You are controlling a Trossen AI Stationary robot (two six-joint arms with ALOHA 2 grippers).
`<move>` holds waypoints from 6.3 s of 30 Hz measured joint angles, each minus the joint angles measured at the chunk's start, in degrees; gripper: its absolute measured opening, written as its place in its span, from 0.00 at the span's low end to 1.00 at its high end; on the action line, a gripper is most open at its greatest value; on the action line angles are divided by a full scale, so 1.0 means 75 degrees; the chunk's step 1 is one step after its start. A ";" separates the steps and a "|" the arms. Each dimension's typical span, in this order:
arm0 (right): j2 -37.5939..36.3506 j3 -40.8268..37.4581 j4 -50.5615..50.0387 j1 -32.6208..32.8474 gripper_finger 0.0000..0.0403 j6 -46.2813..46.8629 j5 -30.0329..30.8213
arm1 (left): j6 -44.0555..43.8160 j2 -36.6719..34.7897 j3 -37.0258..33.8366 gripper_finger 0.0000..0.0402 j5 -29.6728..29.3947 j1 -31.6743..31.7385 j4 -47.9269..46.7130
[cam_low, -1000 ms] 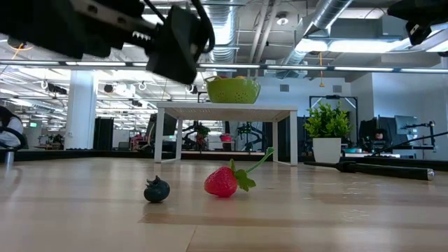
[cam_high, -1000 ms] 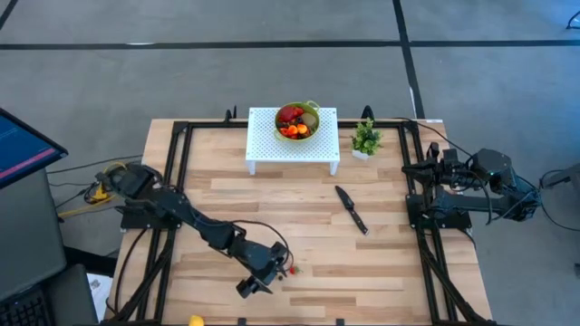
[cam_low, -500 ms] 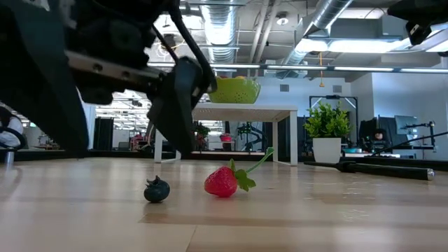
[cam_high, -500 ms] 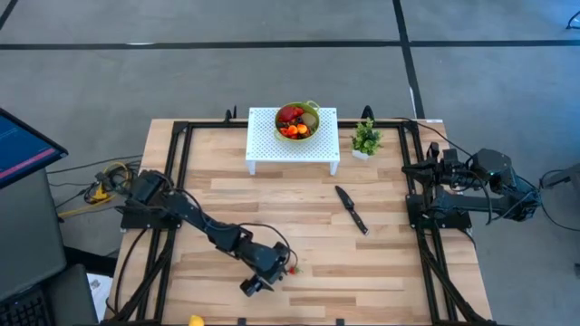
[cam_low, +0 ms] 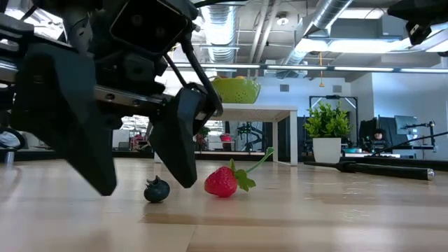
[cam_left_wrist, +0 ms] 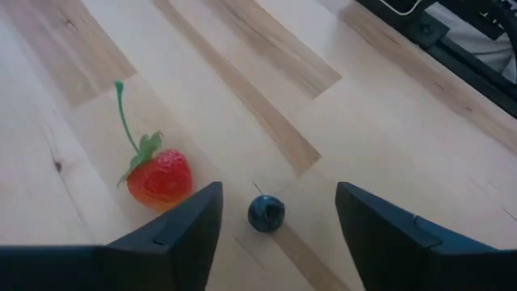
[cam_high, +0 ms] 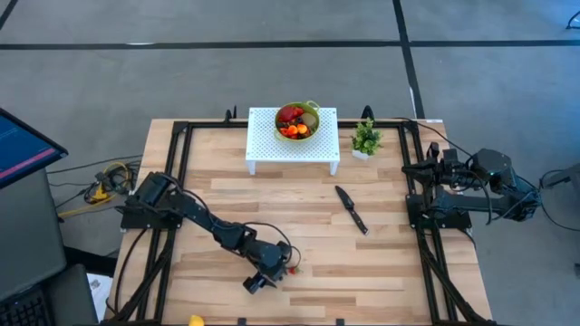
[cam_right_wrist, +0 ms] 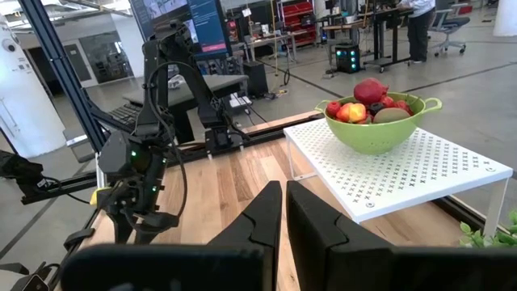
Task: Pick & Place Fruit
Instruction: Put the black blueberry into the green strainer bowl, then put the red cherry into the green strainer bowl
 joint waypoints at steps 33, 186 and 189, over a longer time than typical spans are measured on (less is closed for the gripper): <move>-0.0002 0.0003 0.0003 0.0002 0.04 0.0001 0.0000 | -0.0733 -0.0015 -0.0909 0.31 0.0157 0.0213 0.1686; 0.0000 0.0003 0.0002 0.0000 0.04 0.0002 0.0000 | -0.0111 -0.3645 -0.0869 0.56 -0.0939 0.0469 0.1084; -0.0003 0.0000 0.0003 0.0000 0.04 0.0000 0.0000 | -0.0101 -0.3438 -0.0928 0.67 -0.1679 0.0171 0.1049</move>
